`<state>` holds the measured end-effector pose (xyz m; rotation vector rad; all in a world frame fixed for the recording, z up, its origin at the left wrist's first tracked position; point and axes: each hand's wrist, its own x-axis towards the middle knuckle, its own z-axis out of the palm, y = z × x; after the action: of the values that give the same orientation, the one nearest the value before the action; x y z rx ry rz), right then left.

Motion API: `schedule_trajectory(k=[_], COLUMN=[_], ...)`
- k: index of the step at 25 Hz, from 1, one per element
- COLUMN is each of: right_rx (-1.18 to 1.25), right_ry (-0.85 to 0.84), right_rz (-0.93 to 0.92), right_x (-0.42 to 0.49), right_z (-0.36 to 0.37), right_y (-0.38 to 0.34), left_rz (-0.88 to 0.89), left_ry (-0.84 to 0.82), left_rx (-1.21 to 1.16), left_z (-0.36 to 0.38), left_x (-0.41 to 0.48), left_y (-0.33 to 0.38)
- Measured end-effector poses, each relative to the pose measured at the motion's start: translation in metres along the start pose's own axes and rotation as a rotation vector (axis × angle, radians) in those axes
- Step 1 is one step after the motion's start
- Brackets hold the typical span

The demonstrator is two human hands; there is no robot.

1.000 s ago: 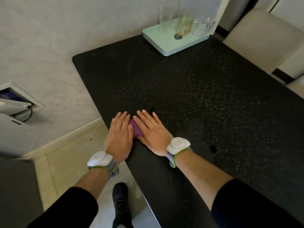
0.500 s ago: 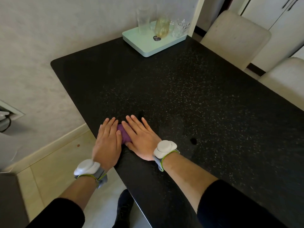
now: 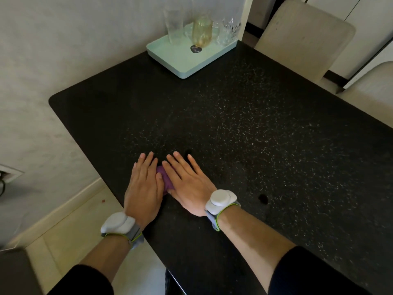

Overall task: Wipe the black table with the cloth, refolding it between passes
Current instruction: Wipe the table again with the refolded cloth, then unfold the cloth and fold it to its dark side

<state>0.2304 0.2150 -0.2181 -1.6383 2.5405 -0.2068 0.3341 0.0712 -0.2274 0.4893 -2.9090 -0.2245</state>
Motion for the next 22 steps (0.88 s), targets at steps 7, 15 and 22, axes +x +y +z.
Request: schedule_trajectory(k=[7,15,22], right_rx=[-0.037,0.297,0.286], right_ry=[0.018,-0.048,0.122], right_rz=[0.088,0.194,0.225], right_x=[0.061,0.056,0.039], right_z=[-0.010,-0.039,-0.057], right_y=[0.052,0.054,0.058], left_rz=[0.032,-0.023,0.114], left_ry=[-0.045,-0.285,-0.284], left_rx=[-0.117,-0.532,-0.496], left_z=[0.009,-0.034,-0.043], left_x=[0.098,0.095,0.099], left_y=[-0.013,-0.053,-0.067])
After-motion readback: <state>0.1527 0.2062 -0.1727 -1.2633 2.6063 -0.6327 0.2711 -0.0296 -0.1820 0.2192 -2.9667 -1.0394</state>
